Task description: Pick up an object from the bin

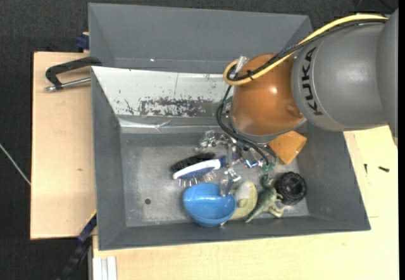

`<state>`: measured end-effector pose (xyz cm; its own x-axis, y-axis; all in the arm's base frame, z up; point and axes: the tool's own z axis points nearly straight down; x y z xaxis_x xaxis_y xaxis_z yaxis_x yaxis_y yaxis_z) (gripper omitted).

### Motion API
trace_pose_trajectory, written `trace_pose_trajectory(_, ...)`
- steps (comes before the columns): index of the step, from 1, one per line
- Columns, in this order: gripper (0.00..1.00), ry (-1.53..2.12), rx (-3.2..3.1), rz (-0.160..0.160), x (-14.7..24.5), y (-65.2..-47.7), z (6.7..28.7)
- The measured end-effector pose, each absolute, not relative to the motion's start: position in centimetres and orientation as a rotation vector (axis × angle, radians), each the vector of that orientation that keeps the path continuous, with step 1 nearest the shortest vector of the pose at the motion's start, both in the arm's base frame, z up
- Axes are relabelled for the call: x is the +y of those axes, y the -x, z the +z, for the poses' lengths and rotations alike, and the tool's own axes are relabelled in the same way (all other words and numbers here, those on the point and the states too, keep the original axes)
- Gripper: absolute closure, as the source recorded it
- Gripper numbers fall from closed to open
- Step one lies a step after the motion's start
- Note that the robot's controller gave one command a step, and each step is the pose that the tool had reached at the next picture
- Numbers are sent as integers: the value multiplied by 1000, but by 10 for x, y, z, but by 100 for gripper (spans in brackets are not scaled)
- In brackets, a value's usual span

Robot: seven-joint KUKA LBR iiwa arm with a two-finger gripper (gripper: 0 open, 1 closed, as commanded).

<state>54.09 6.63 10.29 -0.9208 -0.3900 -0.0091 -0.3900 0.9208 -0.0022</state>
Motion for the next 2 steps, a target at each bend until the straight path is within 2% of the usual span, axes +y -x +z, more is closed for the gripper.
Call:
trace_pose_trajectory(1, 0, 949, 2988, 3, 110, -536, 101)
trace_pose_trajectory(2, 0, 958, 2977, 10, 85, -542, 74)
